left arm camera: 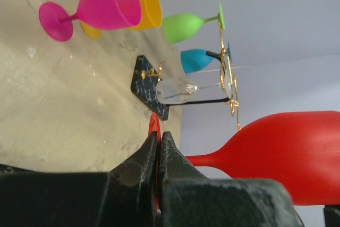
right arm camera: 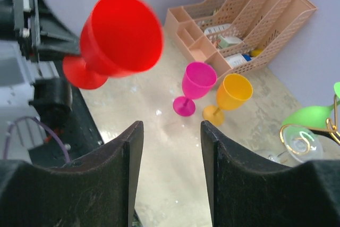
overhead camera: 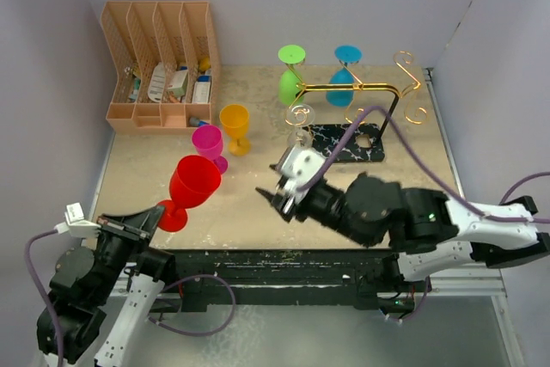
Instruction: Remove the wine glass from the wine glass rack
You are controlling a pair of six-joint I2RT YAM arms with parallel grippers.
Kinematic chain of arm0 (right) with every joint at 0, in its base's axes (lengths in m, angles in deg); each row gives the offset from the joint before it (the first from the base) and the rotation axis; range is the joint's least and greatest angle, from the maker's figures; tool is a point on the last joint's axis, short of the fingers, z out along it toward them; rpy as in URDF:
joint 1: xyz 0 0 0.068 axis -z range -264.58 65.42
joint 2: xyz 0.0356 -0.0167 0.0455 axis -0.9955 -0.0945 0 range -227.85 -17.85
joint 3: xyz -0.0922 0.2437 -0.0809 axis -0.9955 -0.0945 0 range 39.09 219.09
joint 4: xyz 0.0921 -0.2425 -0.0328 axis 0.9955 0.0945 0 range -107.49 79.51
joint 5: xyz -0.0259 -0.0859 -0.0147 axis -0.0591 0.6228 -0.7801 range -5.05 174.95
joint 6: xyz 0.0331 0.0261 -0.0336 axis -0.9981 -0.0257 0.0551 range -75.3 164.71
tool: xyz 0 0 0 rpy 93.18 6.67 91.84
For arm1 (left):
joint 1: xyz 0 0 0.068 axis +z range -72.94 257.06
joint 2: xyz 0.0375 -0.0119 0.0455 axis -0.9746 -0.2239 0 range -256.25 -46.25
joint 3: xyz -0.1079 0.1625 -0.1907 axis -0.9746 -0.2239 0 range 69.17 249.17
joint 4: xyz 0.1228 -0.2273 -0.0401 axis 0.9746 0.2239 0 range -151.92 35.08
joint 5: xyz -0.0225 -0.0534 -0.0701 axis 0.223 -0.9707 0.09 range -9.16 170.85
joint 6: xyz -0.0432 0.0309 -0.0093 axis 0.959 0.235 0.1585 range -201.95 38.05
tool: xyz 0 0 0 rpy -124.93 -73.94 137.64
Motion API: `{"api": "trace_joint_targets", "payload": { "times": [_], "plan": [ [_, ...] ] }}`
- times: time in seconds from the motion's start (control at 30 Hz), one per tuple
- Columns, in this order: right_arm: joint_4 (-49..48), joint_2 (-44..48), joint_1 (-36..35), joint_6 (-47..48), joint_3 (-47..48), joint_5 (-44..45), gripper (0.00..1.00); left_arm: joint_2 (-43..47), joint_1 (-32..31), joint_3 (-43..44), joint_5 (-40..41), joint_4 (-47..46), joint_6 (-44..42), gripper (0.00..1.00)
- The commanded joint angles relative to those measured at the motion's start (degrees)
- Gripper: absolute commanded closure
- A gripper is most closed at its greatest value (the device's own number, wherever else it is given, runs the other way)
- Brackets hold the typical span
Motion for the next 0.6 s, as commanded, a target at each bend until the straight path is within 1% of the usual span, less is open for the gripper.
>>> {"api": "trace_joint_targets", "payload": {
  "times": [0.0,0.07,0.17,0.27,0.4,0.47,0.57],
  "plan": [
    [11.17,-1.77,10.14,-10.34,11.11,-13.09,0.50,0.29,-0.27,6.43,4.24,0.36,-9.95,1.00],
    [14.56,-5.30,17.42,-11.62,16.28,-24.52,0.50,0.27,-0.22,8.16,5.06,0.85,-12.02,1.00],
    [18.54,-12.45,21.94,-11.49,23.86,-33.33,0.49,0.24,-0.29,9.91,5.58,1.41,-13.77,1.00],
    [20.91,-18.88,26.61,-12.59,31.59,-45.29,0.49,0.25,-0.28,11.01,5.83,2.14,-14.34,1.00],
    [18.44,-21.89,30.83,-14.05,36.22,-59.25,0.49,0.23,-0.28,12.20,6.61,3.04,-14.89,1.00],
    [18.05,-23.44,31.62,-14.75,38.01,-65.25,0.48,0.25,-0.28,12.43,6.75,3.15,-15.00,1.00],
    [19.01,-25.60,31.75,-15.26,39.86,-69.46,0.48,0.18,-0.28,12.39,6.80,2.93,-15.15,1.00]
  ]
}}
